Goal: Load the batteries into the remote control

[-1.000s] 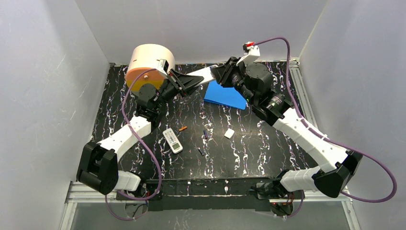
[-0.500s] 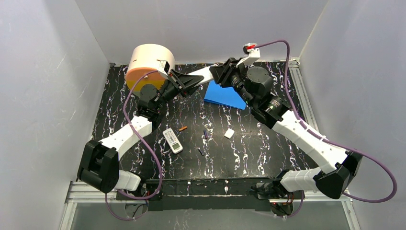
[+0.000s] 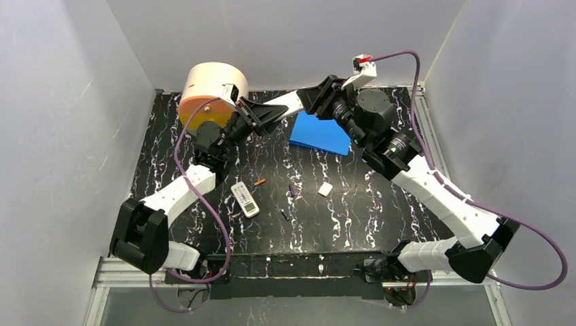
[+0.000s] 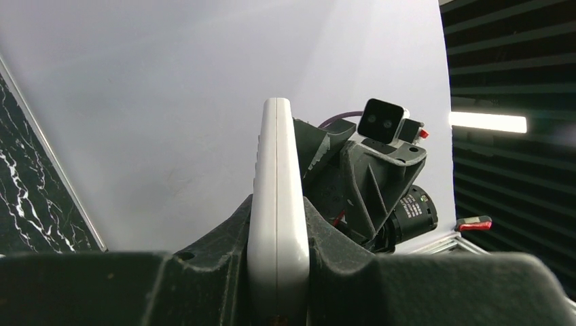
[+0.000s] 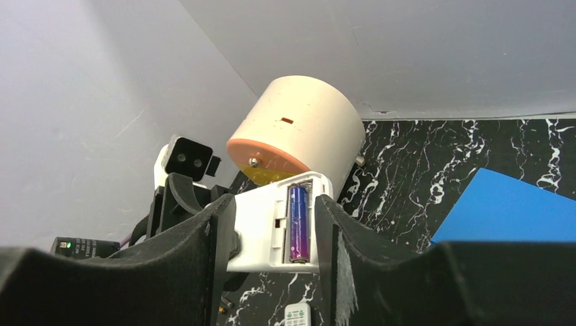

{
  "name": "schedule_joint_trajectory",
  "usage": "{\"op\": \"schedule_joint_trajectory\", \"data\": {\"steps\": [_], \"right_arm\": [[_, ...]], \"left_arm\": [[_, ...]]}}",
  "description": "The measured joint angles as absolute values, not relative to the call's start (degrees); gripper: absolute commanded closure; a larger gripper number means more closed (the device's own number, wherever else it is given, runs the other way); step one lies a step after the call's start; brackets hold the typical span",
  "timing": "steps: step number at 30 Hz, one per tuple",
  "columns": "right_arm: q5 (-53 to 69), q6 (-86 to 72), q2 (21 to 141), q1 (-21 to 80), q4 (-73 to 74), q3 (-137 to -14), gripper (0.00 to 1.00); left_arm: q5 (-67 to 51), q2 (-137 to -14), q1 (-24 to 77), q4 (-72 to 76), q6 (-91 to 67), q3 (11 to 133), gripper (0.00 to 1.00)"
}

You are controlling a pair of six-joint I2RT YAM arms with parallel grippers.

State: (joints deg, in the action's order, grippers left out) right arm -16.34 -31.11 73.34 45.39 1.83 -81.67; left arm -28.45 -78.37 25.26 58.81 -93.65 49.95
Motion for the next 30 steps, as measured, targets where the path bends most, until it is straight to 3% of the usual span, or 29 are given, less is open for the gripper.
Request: {"op": "schedule_joint_trajectory", "data": {"steps": [9, 16, 21, 30], "right_arm": [[-16.4, -31.0, 71.2, 45.4, 12.2, -84.6, 0.43], [-14.6, -31.5, 71.8, 44.9, 23.1, -83.7, 0.35], [-11.8, -32.7, 72.2, 44.6, 25.0, -76.7, 0.41], [-7.9, -34.1, 73.3, 44.3, 21.6, -57.6, 0.42]], "left_arm": [[-32.2, -76.0, 25.2, 55.5, -81.9, 49.9, 1.0], [-38.3, -73.1, 23.2, 45.4, -70.8, 46.0, 1.0], [-41.2, -72.4, 21.8, 32.2, -62.4, 43.1, 1.0], [-42.9, -71.9, 22.3, 16.7, -52.1, 37.1, 1.0]]}}
